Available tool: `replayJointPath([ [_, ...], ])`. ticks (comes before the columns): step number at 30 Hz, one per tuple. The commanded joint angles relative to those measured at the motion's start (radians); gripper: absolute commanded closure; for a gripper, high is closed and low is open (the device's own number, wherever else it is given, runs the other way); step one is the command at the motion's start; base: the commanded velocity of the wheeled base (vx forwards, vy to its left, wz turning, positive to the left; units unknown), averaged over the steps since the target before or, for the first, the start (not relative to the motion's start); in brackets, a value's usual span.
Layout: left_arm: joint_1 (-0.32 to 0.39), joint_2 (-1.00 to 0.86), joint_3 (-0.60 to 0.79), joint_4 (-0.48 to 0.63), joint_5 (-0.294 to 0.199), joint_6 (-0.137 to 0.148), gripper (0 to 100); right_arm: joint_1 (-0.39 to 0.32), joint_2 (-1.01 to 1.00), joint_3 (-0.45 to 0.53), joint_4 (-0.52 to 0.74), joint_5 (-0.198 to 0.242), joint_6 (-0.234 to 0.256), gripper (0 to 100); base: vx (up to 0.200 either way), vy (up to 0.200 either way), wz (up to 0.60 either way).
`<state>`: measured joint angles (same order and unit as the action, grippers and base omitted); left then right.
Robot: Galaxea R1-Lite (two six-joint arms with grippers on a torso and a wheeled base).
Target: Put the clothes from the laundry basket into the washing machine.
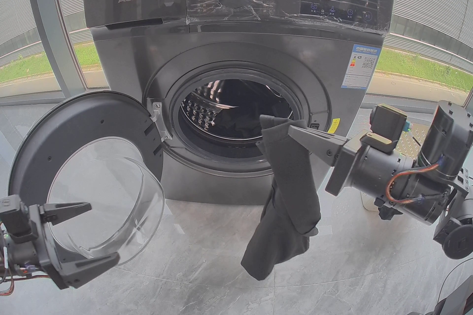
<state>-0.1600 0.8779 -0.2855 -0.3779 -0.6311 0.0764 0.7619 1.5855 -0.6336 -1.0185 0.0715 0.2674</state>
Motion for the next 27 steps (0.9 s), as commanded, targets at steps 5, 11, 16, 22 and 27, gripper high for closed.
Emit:
replayJointPath([
  [5, -0.179, 0.490, -0.014, -0.234, 0.019, 0.010, 0, 0.071, 0.120, -0.123, -0.038, -0.022, 0.016, 100, 0.000, 0.000, 0.00],
  [11, -0.204, 0.636, -0.009, -0.401, 0.017, 0.010, 0, 0.080, 0.145, -0.143, -0.040, -0.045, 0.016, 100, 0.000, 0.000, 0.00],
  [16, -0.253, 0.671, -0.003, -0.466, 0.030, 0.002, 0, 0.077, 0.177, -0.172, -0.040, -0.058, 0.016, 100, 0.000, 0.000, 0.00],
  [22, -0.308, 0.684, -0.018, -0.467, 0.100, -0.015, 0, 0.071, 0.255, -0.248, -0.038, -0.164, 0.016, 100, 0.000, 0.000, 0.00],
  [27, -0.351, 0.716, -0.017, -0.504, 0.165, -0.036, 0, 0.073, 0.281, -0.282, -0.026, -0.206, 0.021, 100, 0.000, 0.000, 0.00],
])
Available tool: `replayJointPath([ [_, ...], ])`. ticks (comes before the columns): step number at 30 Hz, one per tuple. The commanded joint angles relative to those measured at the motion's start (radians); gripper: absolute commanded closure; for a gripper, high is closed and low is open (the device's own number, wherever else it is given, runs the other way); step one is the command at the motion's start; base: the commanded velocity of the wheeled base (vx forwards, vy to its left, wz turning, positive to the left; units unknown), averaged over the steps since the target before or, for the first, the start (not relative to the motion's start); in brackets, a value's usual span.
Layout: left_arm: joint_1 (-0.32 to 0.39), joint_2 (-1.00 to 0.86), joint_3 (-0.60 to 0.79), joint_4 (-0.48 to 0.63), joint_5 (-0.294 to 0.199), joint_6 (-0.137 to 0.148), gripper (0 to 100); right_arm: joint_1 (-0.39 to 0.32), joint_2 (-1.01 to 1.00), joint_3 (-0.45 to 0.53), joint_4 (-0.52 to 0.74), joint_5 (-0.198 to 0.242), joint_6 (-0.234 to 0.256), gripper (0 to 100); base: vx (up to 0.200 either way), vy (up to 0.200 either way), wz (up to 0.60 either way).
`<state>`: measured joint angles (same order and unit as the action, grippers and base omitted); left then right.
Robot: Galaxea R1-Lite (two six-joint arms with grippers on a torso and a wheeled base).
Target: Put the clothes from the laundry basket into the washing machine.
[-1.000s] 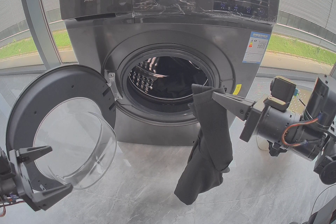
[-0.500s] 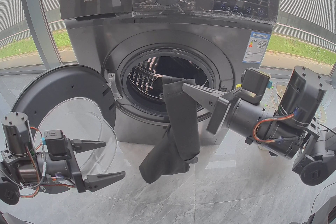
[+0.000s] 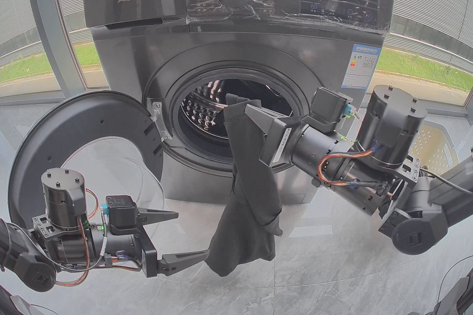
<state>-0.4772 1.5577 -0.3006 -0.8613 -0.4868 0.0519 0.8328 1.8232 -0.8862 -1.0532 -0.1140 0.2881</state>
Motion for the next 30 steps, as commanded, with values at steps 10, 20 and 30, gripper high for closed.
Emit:
replayJointPath([
  [10, -0.103, 0.173, -0.006, -0.163, 0.071, -0.086, 0, -0.006, 0.071, -0.091, 0.042, -0.095, 0.002, 100, 0.000, 0.000, 0.00],
  [20, -0.150, 0.303, -0.081, -0.193, 0.088, -0.178, 0, 0.008, 0.071, -0.111, 0.044, -0.099, 0.002, 100, 0.000, 0.000, 0.00],
  [30, -0.150, 0.470, -0.152, -0.326, 0.165, -0.201, 0, 0.017, 0.068, -0.111, 0.039, -0.105, 0.002, 100, 0.000, 0.000, 0.00],
])
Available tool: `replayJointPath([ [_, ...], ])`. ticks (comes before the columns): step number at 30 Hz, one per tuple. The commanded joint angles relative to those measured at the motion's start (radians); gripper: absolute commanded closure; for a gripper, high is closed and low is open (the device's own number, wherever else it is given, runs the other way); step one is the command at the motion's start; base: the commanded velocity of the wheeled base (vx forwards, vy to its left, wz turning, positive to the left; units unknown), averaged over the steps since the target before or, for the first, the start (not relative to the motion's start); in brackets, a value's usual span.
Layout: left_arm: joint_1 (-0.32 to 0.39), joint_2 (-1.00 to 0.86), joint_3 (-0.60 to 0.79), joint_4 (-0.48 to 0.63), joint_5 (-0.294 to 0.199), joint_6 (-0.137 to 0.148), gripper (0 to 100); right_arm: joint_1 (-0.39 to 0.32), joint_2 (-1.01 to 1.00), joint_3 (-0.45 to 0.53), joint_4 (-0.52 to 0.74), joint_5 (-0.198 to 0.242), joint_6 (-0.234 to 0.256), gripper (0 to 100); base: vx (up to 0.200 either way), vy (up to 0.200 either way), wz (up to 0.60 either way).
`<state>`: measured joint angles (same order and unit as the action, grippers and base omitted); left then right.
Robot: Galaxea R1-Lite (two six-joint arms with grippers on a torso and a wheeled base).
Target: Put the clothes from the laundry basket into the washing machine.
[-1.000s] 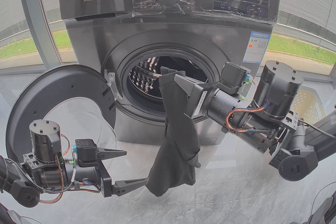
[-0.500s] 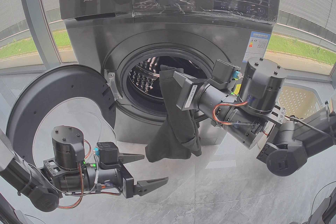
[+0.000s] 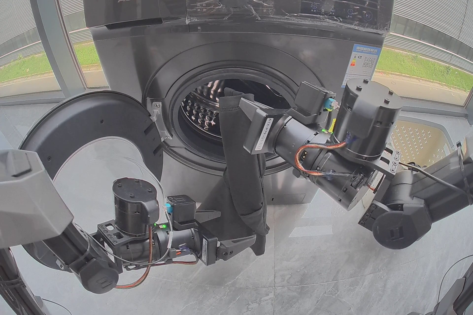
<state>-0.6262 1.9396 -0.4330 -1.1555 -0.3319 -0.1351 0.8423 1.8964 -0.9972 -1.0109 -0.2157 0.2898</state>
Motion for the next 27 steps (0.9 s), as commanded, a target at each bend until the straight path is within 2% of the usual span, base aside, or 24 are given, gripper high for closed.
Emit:
replayJointPath([
  [1, -0.003, 0.101, -0.021, -0.047, 0.010, -0.026, 0, 0.007, -0.005, -0.001, -0.005, -0.008, 0.000, 100, 0.000, 0.000, 0.00],
  [2, -0.007, 0.116, -0.024, -0.069, 0.011, -0.046, 0, 0.009, -0.005, -0.003, -0.008, -0.010, -0.001, 100, 0.000, 0.000, 0.00],
  [3, -0.009, 0.117, -0.026, -0.072, 0.011, -0.047, 0, 0.009, -0.005, -0.003, -0.008, -0.010, -0.001, 100, 0.000, 0.000, 0.00],
  [4, -0.017, 0.139, -0.029, -0.095, 0.016, -0.070, 0, 0.015, -0.005, -0.003, -0.008, -0.010, -0.001, 100, 0.000, 0.000, 0.00],
  [5, -0.023, 0.151, -0.032, -0.105, 0.016, -0.080, 0, 0.015, -0.005, -0.003, -0.008, -0.010, -0.001, 100, 0.000, 0.000, 0.00],
  [14, -0.046, 0.188, -0.056, -0.150, 0.014, -0.097, 0, 0.014, 0.000, -0.011, -0.009, -0.011, -0.001, 100, 0.000, 0.000, 0.00],
  [17, -0.056, 0.190, -0.066, -0.181, 0.014, -0.126, 0, 0.012, 0.000, -0.011, -0.011, -0.011, -0.001, 100, 0.000, 0.000, 0.00],
  [21, -0.069, 0.200, -0.073, -0.201, 0.014, -0.146, 0, 0.011, 0.003, -0.011, -0.012, -0.013, -0.001, 100, 0.000, 0.000, 0.00],
  [27, -0.083, 0.219, -0.061, -0.247, 0.014, -0.147, 0, 0.000, 0.006, -0.009, -0.012, -0.013, 0.000, 100, 0.000, 0.000, 0.00],
])
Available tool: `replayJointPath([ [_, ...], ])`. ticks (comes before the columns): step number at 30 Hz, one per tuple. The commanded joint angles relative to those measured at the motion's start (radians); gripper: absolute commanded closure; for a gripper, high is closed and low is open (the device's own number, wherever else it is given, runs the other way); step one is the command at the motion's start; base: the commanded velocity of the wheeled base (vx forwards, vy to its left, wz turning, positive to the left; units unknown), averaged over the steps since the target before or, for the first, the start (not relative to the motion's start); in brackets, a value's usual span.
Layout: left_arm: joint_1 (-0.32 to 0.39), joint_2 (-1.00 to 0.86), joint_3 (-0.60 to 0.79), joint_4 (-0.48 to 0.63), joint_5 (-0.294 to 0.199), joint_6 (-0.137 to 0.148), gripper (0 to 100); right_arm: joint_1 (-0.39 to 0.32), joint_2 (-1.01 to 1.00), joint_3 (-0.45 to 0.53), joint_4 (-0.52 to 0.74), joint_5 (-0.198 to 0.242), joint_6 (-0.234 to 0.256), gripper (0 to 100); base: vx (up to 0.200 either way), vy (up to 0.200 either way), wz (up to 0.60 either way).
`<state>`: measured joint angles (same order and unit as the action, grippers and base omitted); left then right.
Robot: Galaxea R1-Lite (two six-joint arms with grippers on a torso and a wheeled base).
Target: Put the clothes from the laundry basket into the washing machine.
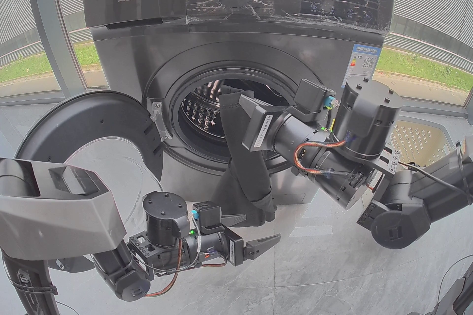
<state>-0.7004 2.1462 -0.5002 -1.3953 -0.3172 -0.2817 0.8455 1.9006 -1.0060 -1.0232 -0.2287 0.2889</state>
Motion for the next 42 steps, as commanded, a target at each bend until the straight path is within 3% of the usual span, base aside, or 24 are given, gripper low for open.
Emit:
replayJointPath([
  [1, -0.008, 0.014, 0.005, -0.008, 0.001, -0.002, 0, -0.003, 0.001, 0.000, 0.000, 0.000, -0.001, 100, 0.000, 0.000, 0.00],
  [5, -0.008, 0.040, -0.012, -0.011, 0.006, 0.001, 0, -0.003, 0.003, -0.002, 0.000, 0.000, -0.001, 100, 0.000, 0.000, 0.00],
  [11, -0.008, 0.110, -0.106, -0.011, 0.109, -0.001, 0, 0.000, 0.001, 0.000, 0.000, 0.000, -0.001, 100, 0.000, 0.000, 0.00],
  [20, -0.001, 0.139, -0.158, -0.011, 0.136, -0.010, 0, 0.010, 0.001, 0.003, -0.005, -0.001, 0.001, 100, 0.000, 0.000, 0.00],
  [23, 0.006, 0.152, -0.189, -0.010, 0.193, -0.011, 0, 0.012, 0.001, 0.003, -0.005, -0.001, 0.001, 100, 0.000, 0.000, 0.00],
  [26, 0.006, 0.159, -0.213, -0.011, 0.219, -0.013, 0, 0.013, 0.001, 0.004, -0.005, -0.001, 0.003, 100, 0.000, 0.000, 0.00],
  [27, 0.006, 0.159, -0.221, -0.011, 0.227, -0.013, 100, 0.013, 0.001, 0.004, -0.006, -0.001, 0.003, 100, 0.000, 0.000, 0.00],
  [37, 0.010, 0.141, -0.235, -0.027, 0.239, -0.013, 100, 0.006, 0.011, 0.010, -0.018, -0.001, 0.003, 100, 0.000, 0.000, 0.00],
  [42, -0.005, 0.038, -0.175, -0.036, 0.241, -0.005, 100, -0.017, 0.037, 0.006, -0.020, -0.015, -0.001, 100, 0.000, 0.000, 0.00],
])
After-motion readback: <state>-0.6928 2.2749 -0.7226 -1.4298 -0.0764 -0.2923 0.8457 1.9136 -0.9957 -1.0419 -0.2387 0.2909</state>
